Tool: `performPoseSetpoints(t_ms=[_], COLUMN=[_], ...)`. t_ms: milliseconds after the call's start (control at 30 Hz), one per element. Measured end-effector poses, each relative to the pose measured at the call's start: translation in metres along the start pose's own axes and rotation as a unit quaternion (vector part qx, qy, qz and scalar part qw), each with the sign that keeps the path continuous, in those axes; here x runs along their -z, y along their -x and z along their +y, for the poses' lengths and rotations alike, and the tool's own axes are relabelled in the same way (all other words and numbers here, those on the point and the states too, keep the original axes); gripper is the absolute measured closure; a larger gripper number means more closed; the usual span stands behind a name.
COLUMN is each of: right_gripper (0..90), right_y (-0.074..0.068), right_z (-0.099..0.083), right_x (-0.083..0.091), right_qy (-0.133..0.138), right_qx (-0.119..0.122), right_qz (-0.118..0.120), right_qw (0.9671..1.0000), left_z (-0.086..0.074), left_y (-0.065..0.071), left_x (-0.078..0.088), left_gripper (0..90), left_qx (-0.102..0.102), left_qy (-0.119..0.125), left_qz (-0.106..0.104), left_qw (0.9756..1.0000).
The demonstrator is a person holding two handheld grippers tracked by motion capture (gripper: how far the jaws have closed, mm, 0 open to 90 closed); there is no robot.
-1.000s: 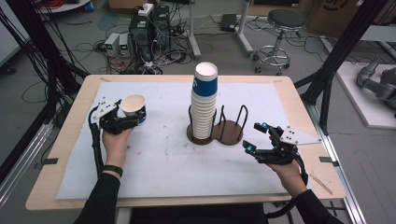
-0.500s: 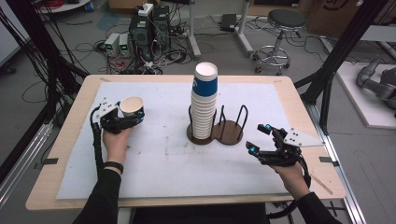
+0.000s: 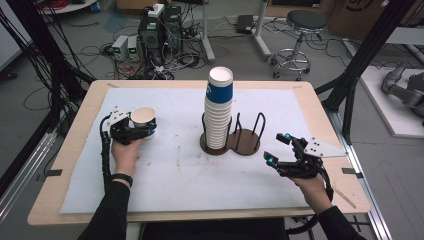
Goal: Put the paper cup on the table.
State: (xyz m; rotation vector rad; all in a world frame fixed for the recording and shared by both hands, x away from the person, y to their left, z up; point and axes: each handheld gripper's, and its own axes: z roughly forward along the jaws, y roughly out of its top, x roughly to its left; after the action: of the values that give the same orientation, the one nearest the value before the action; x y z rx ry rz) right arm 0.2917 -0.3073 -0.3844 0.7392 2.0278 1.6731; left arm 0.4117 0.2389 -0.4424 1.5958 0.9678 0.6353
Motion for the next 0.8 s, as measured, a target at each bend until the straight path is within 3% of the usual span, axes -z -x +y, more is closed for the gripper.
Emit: performPoseSetpoints(t_ms=[800], right_gripper=[20.2], right_y=[-0.002], right_z=[0.002], right_x=[-0.013], right_qy=[0.0], right_qx=[0.006], right_qz=[0.014], right_qw=[0.9999], left_z=[-0.005], left_y=[0.002], left_x=[0.013], left_gripper=[16.5], left_qx=[-0.009], left_qy=[-0.009], left_qz=[0.008], left_qw=[0.9999])
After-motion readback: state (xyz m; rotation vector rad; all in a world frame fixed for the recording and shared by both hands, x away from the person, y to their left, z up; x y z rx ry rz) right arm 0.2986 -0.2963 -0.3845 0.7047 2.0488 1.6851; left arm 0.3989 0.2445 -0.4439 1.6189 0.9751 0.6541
